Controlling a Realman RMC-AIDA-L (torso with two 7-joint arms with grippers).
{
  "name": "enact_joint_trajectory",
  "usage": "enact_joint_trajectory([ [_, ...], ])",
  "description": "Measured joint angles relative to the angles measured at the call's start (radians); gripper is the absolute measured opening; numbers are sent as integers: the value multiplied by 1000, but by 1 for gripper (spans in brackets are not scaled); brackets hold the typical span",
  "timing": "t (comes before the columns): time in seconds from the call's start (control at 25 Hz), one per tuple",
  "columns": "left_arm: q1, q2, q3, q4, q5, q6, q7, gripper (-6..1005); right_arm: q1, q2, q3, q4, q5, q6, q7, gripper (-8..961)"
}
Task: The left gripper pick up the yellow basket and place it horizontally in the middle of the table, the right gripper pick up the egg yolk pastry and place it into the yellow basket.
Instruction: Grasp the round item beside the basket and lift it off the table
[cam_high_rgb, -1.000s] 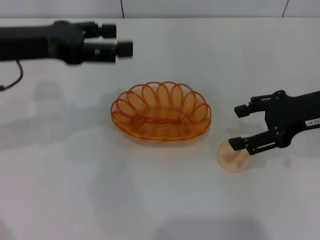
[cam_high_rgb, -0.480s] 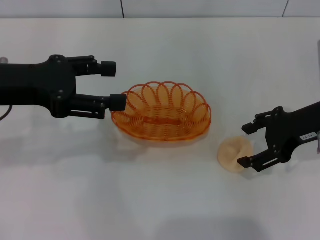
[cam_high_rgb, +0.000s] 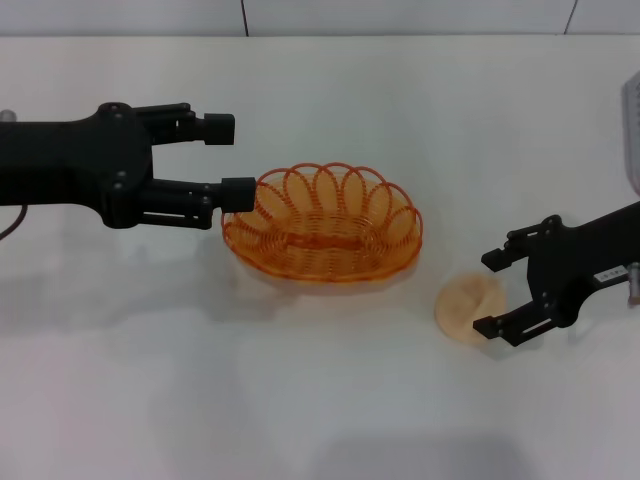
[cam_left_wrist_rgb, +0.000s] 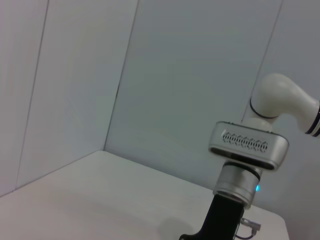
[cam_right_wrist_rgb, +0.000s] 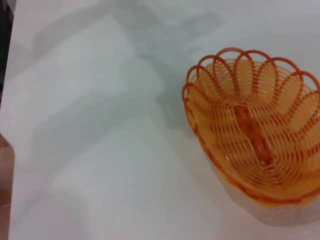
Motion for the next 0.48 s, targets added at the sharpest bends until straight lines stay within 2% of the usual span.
enact_joint_trajectory([
  [0.24,-2,0,0,-2,-2,-3,-4,886,0,1,-57,24,0,62,-1,749],
  [0.48,-5,0,0,-3,-2,-5,-8,886,0,1,-60,27,0,80,0,729],
])
